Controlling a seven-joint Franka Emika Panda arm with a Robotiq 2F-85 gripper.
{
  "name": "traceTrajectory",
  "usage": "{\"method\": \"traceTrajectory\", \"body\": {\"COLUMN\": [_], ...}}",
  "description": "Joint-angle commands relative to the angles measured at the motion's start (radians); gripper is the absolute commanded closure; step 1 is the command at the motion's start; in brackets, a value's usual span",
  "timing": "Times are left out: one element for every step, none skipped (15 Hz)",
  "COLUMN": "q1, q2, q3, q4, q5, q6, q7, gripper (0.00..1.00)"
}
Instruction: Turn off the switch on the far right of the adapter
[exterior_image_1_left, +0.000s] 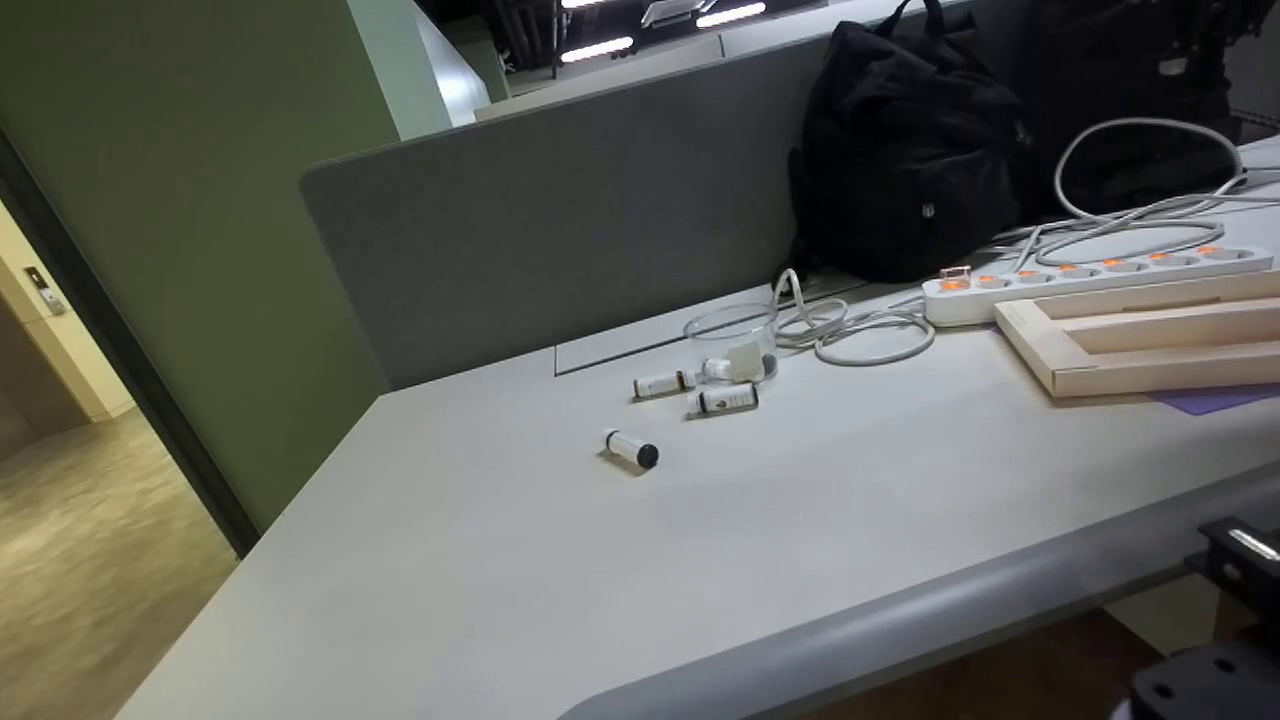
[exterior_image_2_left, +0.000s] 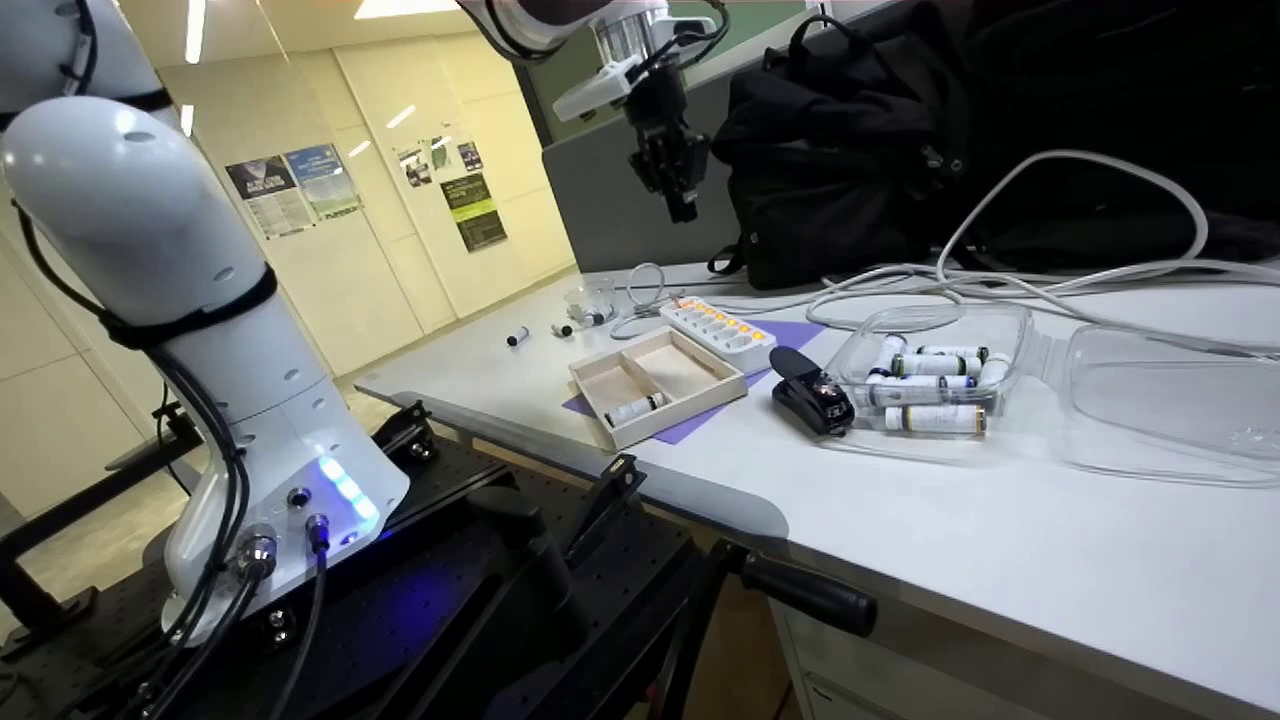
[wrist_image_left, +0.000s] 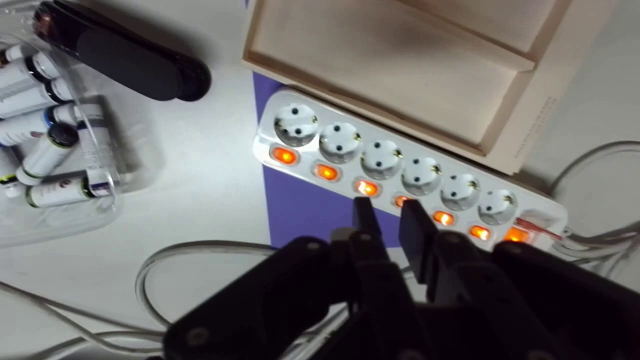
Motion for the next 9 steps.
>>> {"method": "traceTrajectory", "body": {"q1": [-0.040, -0.055, -0.072, -0.055, -0.067, -0.074, -0.076, -0.076, -0.075], "q2": [0.057, 0.061, 0.055, 0.053, 0.055, 0.055, 0.055, 0.055, 0.055], "q3": [-0.028, -0.032, -0.031, -0.022, -0.025, -0.028, -0.028, -0.028, -0.027], "q4": [0.047, 0.048, 0.055, 0.021, 0.026, 0.031, 0.035, 0.037, 0.039], "q5": [-0.065, -0.027, 0.055, -0.009, 0.022, 0.036, 0.041, 0.042, 0.042], "q6": [-0.037, -0.031, -0.056, -0.013, -0.020, -0.025, -0.030, -0.033, -0.035], "q7": [0.026, -0.011, -0.060, -0.016, -0.041, -0.054, -0.057, -0.057, -0.057], "gripper": [1.00, 1.00, 1.00, 0.99, 0.99, 0.99, 0.99, 0.99, 0.99]}}
